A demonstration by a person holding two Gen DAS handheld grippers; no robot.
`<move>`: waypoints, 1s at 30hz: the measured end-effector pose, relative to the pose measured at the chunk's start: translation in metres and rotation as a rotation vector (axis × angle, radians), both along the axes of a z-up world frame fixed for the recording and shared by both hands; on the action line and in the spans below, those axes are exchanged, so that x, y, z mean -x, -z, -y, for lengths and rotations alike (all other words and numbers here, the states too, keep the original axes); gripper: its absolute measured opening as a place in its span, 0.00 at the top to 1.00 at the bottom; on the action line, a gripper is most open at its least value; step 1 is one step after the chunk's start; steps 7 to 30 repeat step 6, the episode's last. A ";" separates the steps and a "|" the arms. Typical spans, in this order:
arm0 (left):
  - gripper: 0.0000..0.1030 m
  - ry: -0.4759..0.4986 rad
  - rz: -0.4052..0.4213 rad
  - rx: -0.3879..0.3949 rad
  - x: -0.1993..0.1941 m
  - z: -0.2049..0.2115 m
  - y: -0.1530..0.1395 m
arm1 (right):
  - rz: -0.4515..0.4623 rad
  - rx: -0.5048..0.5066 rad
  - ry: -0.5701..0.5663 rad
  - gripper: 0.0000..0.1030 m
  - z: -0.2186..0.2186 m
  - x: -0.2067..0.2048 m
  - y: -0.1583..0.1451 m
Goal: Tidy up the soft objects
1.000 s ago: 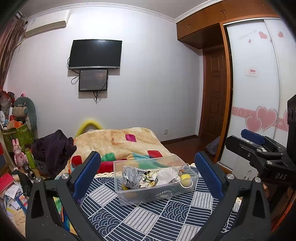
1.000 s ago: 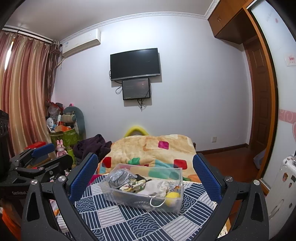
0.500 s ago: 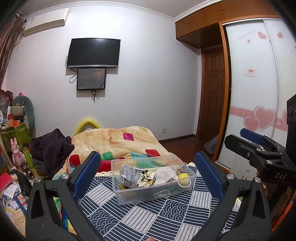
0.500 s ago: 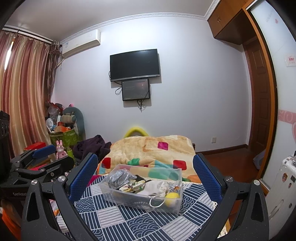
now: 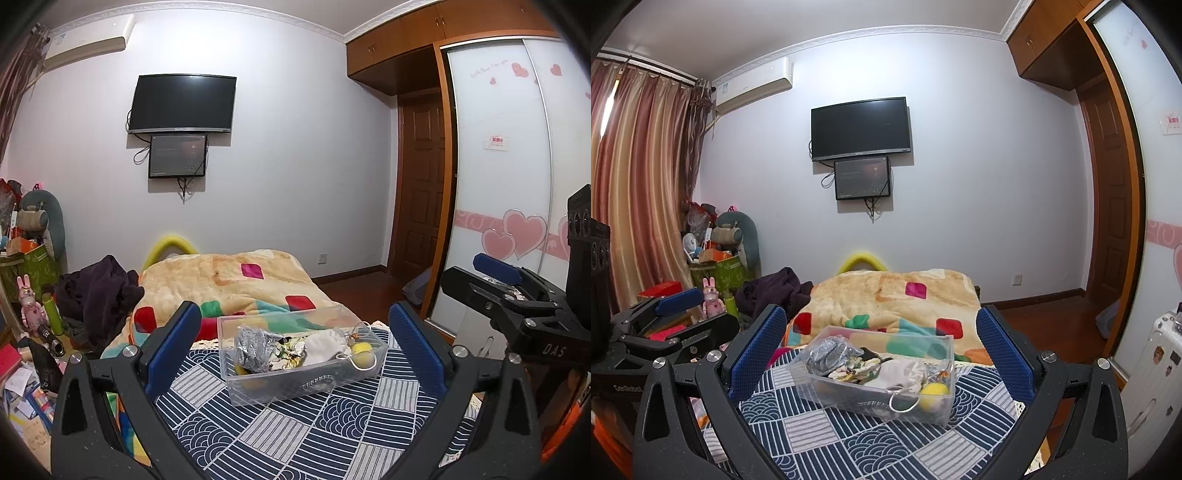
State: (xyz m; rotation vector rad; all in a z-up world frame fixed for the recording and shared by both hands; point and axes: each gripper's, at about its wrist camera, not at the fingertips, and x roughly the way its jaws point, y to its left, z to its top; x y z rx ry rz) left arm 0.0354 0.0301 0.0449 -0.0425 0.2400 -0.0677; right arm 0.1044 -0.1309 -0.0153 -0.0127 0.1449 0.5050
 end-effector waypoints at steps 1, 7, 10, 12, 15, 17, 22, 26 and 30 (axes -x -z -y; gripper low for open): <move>0.00 0.002 0.002 -0.001 0.000 0.000 0.000 | 0.000 0.001 0.001 0.00 0.000 0.000 0.000; 0.00 0.010 -0.001 0.003 0.001 0.001 0.000 | 0.000 0.002 0.000 0.00 0.000 0.001 0.001; 0.00 0.010 -0.001 0.003 0.001 0.001 0.000 | 0.000 0.002 0.000 0.00 0.000 0.001 0.001; 0.00 0.010 -0.001 0.003 0.001 0.001 0.000 | 0.000 0.002 0.000 0.00 0.000 0.001 0.001; 0.00 0.010 -0.001 0.003 0.001 0.001 0.000 | 0.000 0.002 0.000 0.00 0.000 0.001 0.001; 0.00 0.010 -0.001 0.003 0.001 0.001 0.000 | 0.000 0.002 0.000 0.00 0.000 0.001 0.001; 0.00 0.010 -0.001 0.003 0.001 0.001 0.000 | 0.000 0.002 0.000 0.00 0.000 0.001 0.001; 0.00 0.010 -0.001 0.003 0.001 0.001 0.000 | 0.000 0.002 0.000 0.00 0.000 0.001 0.001; 0.00 0.010 -0.001 0.003 0.001 0.001 0.000 | 0.000 0.002 0.000 0.00 0.000 0.001 0.001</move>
